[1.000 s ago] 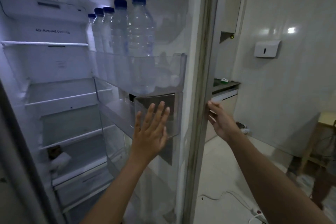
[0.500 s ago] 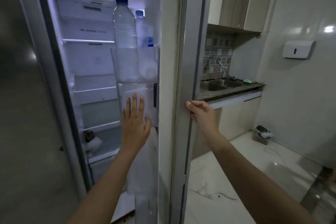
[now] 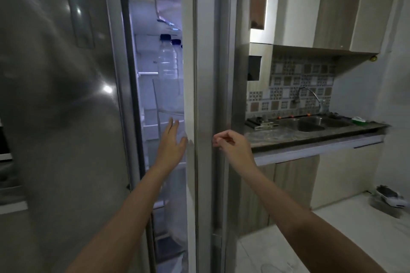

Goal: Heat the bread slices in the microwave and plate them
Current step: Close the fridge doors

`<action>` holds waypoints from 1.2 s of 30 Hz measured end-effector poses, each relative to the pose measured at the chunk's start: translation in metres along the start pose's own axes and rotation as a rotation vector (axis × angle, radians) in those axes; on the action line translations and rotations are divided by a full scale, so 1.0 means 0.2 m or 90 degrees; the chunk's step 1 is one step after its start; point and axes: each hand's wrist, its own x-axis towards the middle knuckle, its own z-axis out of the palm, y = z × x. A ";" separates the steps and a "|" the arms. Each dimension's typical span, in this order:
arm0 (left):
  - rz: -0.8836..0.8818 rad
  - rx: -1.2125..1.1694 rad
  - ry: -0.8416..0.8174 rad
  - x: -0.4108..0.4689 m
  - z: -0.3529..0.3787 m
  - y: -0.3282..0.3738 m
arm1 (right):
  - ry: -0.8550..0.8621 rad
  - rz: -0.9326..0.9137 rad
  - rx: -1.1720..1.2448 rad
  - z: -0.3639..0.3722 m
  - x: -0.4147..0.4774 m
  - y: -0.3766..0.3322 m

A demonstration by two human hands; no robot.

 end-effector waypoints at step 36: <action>0.165 0.652 0.376 1.30 0.31 -0.20 | 0.044 -0.335 -0.287 0.27 1.70 0.44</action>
